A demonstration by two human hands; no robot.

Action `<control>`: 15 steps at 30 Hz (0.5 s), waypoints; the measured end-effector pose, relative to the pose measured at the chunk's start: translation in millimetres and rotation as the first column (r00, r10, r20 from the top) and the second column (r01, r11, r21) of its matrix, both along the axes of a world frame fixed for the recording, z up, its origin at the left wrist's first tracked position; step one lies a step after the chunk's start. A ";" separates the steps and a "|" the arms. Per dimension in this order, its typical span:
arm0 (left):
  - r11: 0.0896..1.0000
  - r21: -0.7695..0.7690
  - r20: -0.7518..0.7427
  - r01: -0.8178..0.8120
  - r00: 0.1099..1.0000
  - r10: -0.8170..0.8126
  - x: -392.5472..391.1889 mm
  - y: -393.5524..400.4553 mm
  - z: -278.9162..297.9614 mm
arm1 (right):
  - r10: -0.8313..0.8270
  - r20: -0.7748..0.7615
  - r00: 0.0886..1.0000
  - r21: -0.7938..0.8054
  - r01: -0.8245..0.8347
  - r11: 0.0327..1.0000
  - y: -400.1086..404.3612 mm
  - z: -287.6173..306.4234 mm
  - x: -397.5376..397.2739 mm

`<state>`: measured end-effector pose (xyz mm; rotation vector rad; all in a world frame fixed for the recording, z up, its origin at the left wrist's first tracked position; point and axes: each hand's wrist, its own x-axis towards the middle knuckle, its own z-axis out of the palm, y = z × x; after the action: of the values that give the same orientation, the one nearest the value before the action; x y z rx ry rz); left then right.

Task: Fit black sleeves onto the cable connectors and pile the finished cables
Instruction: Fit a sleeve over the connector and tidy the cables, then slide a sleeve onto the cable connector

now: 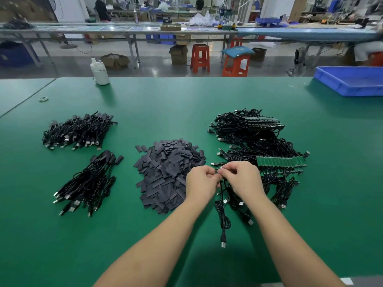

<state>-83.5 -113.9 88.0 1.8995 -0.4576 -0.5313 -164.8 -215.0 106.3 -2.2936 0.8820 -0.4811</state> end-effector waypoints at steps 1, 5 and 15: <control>1.000 0.019 0.030 -0.013 0.999 0.012 -1.1 -0.7 0.1 | -0.016 0.004 1.000 -0.016 0.016 1.000 1.1 -1.1 0.6; 0.996 0.078 0.133 -0.051 0.990 0.040 -4.9 -2.8 -0.9 | -0.067 0.036 0.997 -0.035 0.068 0.997 5.8 -7.4 -0.1; 0.992 0.113 0.139 -0.060 0.989 0.044 -15.7 -5.7 -9.5 | -0.137 0.073 0.988 -0.090 0.144 0.985 14.4 -24.7 -6.4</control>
<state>-99.2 -119.6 78.5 2.0636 -0.4727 -0.4033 -171.2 -200.6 81.6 -2.2956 1.0119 -0.6711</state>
